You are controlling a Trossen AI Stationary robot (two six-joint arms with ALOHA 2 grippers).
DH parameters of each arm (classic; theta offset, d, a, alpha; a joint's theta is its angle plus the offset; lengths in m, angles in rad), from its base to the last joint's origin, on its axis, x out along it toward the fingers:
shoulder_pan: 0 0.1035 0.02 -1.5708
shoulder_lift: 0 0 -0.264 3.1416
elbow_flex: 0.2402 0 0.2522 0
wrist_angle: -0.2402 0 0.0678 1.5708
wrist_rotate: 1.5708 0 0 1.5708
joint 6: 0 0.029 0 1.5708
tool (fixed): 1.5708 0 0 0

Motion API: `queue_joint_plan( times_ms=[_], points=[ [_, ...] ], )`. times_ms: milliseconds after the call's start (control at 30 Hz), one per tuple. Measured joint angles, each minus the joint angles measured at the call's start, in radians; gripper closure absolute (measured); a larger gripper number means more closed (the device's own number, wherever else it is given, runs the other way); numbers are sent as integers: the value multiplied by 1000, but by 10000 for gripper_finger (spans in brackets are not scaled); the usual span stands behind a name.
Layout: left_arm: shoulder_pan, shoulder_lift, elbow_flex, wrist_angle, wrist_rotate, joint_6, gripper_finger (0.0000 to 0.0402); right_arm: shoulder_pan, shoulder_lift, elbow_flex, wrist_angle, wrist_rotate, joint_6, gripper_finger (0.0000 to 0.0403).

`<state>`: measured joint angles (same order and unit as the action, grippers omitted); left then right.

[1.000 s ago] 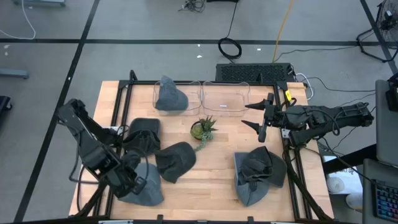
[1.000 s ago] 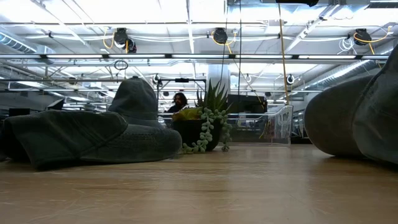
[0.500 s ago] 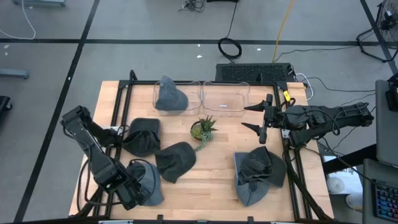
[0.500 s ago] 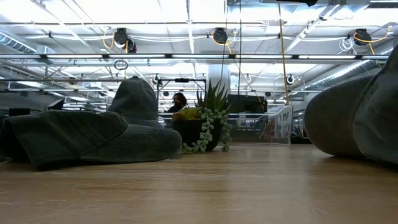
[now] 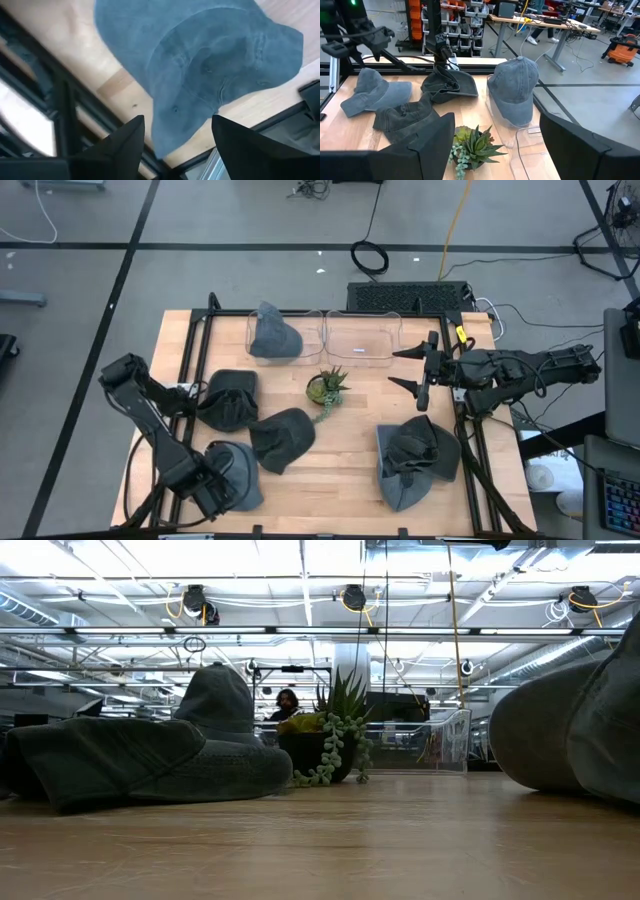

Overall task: Pick & Place hat
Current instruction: Put the left gray cap into the left transparent bin

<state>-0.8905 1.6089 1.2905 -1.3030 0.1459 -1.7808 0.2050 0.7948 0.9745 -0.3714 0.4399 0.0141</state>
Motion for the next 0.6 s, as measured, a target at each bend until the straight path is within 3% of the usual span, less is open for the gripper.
queue_joint_plan(
  times_ms=[167, 433, 600],
  points=[
    [-8, 0, -118, 142, 14, 5, 163, 0, 0, 0, 0, 0, 0, 124],
    [-8, 0, -252, 235, 43, 7, 183, 0, 0, 0, 0, -1, 19, 124],
    [-5, 0, -271, 267, 94, 34, 234, 0, 0, 0, 0, -1, 19, 124]
  ],
)
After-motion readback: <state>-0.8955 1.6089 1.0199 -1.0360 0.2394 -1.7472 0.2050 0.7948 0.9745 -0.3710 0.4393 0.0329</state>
